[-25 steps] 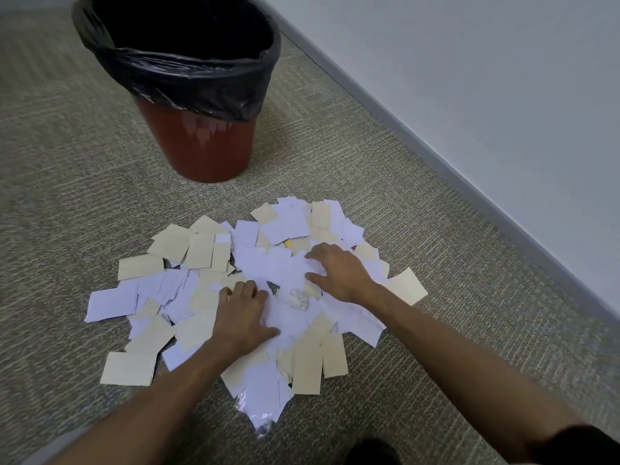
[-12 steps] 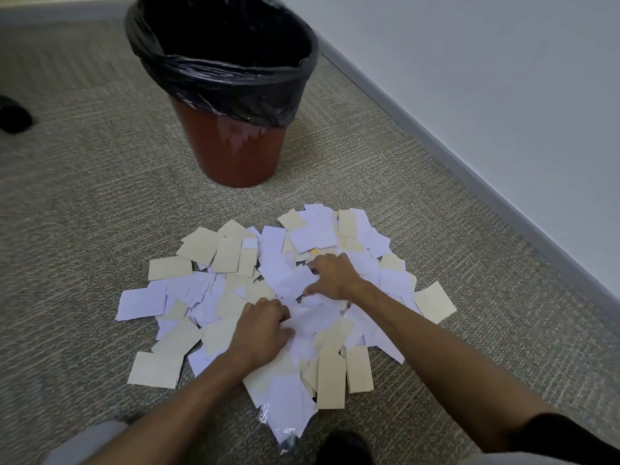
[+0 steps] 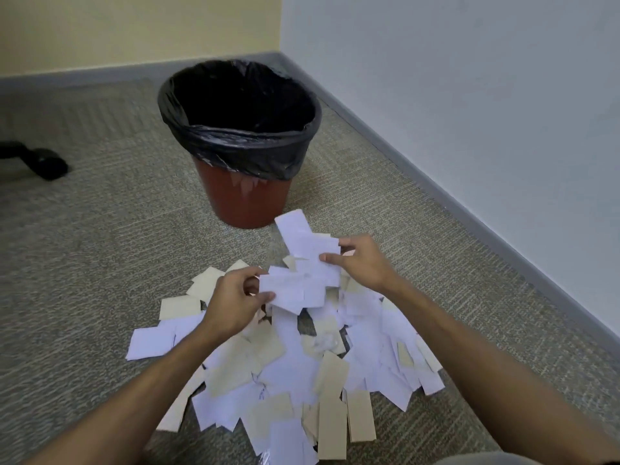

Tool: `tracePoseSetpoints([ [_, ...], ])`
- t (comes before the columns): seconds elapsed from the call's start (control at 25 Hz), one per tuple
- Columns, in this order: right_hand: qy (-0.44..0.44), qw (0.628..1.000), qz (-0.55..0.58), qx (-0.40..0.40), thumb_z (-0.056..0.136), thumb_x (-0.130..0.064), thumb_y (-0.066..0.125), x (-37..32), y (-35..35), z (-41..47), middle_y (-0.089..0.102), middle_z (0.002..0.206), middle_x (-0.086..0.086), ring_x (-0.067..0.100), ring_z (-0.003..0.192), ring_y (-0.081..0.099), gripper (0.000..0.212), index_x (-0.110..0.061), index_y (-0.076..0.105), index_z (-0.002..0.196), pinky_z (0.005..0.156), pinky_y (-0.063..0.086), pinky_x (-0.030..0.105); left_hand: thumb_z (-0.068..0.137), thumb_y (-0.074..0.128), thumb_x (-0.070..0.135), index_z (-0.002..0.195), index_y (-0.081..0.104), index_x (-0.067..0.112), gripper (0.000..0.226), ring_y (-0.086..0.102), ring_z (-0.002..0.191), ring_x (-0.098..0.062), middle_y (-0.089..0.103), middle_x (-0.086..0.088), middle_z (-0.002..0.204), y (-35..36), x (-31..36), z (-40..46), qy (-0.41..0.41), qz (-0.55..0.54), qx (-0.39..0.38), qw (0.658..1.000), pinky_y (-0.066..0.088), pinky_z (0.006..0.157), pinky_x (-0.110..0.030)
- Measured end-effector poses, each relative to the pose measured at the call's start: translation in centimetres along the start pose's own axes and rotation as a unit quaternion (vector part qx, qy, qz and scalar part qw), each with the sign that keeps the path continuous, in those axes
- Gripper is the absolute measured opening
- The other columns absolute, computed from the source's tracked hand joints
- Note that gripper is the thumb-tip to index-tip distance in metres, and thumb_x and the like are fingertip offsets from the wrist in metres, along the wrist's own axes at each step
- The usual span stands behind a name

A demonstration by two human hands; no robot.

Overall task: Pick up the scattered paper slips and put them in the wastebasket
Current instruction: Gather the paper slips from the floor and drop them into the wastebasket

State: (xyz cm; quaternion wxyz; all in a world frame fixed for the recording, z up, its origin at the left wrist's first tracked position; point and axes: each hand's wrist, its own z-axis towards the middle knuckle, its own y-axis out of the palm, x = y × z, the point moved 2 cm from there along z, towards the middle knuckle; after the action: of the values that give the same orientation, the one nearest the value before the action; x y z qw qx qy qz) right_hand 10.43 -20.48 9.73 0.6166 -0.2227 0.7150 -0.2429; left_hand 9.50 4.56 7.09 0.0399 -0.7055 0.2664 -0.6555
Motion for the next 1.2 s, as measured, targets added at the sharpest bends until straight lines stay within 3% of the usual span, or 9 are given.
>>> tracePoseSetpoints([
  [0.08, -0.021, 0.998, 0.041, 0.033, 0.078, -0.032, 0.076, -3.1, -2.7, 0.6, 0.077, 0.089, 0.002, 0.022, 0.085, 0.072, 0.025, -0.016, 0.078, 0.097, 0.080, 0.057, 0.046, 0.077, 0.076, 0.002, 0.090, 0.065, 0.025, 0.029, 0.065, 0.072, -0.030, 0.071, -0.015, 0.077, -2.0, 2.6, 1.2, 0.019, -0.029, 0.039, 0.999, 0.054, 0.072, -0.042],
  [0.28, -0.097, 0.984, 0.093, 0.120, 0.083, -0.020, 0.074, -11.0, -8.8, 3.6, 0.073, 0.097, -0.006, 0.005, 0.087, 0.069, 0.028, -0.011, 0.072, 0.109, 0.073, 0.053, 0.015, 0.079, 0.072, -0.003, 0.100, 0.062, 0.018, 0.032, 0.066, 0.086, -0.002, 0.068, 0.010, 0.093, -7.7, 11.0, 4.9, 0.115, -0.069, 0.152, 0.979, 0.053, 0.065, -0.013],
  [0.4, -0.133, 0.970, 0.096, 0.182, 0.081, -0.022, 0.076, -14.9, -10.4, 7.4, 0.072, 0.094, -0.007, 0.000, 0.082, 0.067, 0.030, -0.011, 0.073, 0.108, 0.070, 0.053, 0.017, 0.080, 0.072, -0.001, 0.102, 0.060, 0.020, 0.032, 0.066, 0.086, -0.001, 0.067, 0.008, 0.092, -10.9, 14.7, 8.0, 0.147, -0.069, 0.230, 0.960, 0.052, 0.068, -0.012],
  [0.6, -0.147, 0.955, 0.093, 0.241, 0.078, -0.026, 0.077, -18.6, -9.6, 13.5, 0.068, 0.079, -0.017, 0.001, 0.075, 0.066, 0.025, -0.017, 0.076, 0.101, 0.079, 0.055, 0.028, 0.082, 0.071, 0.006, 0.114, 0.061, 0.015, 0.035, 0.067, 0.093, -0.015, 0.069, -0.001, 0.101, -14.4, 15.8, 13.1, 0.062, -0.052, 0.357, 0.931, 0.058, 0.083, -0.034],
  [0.76, -0.117, 0.962, 0.064, 0.239, 0.074, -0.038, 0.076, -18.2, -7.2, 17.5, 0.066, 0.067, -0.021, 0.013, 0.077, 0.068, 0.020, -0.021, 0.076, 0.085, 0.092, 0.048, 0.051, 0.080, 0.072, 0.007, 0.116, 0.059, 0.015, 0.039, 0.066, 0.085, -0.015, 0.068, -0.002, 0.098, -15.0, 15.3, 15.8, 0.032, -0.009, 0.371, 0.928, 0.059, 0.081, -0.039],
  [0.88, -0.109, 0.970, 0.020, 0.216, 0.077, -0.047, 0.073, -17.6, -6.2, 18.4, 0.074, 0.081, -0.004, 0.016, 0.081, 0.067, 0.035, -0.014, 0.074, 0.089, 0.096, 0.037, 0.041, 0.083, 0.072, 0.016, 0.127, 0.054, 0.020, 0.048, 0.063, 0.092, -0.015, 0.065, 0.000, 0.098, -14.3, 14.4, 16.7, 0.021, 0.028, 0.336, 0.941, 0.055, 0.088, -0.037],
  [0.96, -0.104, 0.974, -0.010, 0.202, 0.075, -0.060, 0.069, -17.5, -6.3, 18.2, 0.073, 0.088, -0.010, 0.008, 0.088, 0.064, 0.045, -0.021, 0.074, 0.098, 0.096, 0.027, 0.036, 0.086, 0.069, 0.029, 0.134, 0.049, 0.021, 0.053, 0.061, 0.098, -0.013, 0.065, 0.002, 0.104, -13.7, 13.8, 17.1, 0.030, 0.068, 0.317, 0.945, 0.050, 0.089, -0.032],
  [1.08, -0.117, 0.975, 0.010, 0.189, 0.077, -0.070, 0.056, -16.7, -7.0, 17.7, 0.071, 0.088, -0.021, -0.002, 0.092, 0.064, 0.049, -0.030, 0.074, 0.101, 0.108, 0.033, 0.046, 0.088, 0.063, 0.035, 0.124, 0.056, 0.018, 0.040, 0.059, 0.100, -0.015, 0.065, 0.004, 0.103, -12.8, 13.4, 16.6, 0.100, 0.132, 0.353, 0.921, 0.048, 0.089, -0.034],
  [1.2, -0.144, 0.972, -0.007, 0.188, 0.081, -0.066, 0.053, -14.4, -7.5, 16.2, 0.070, 0.084, -0.026, -0.007, 0.086, 0.064, 0.036, -0.038, 0.073, 0.092, 0.101, 0.043, 0.048, 0.088, 0.060, 0.028, 0.099, 0.062, 0.012, 0.018, 0.056, 0.086, -0.018, 0.062, -0.002, 0.084, -11.0, 12.9, 15.0, 0.191, 0.150, 0.393, 0.887, 0.045, 0.079, -0.031],
])
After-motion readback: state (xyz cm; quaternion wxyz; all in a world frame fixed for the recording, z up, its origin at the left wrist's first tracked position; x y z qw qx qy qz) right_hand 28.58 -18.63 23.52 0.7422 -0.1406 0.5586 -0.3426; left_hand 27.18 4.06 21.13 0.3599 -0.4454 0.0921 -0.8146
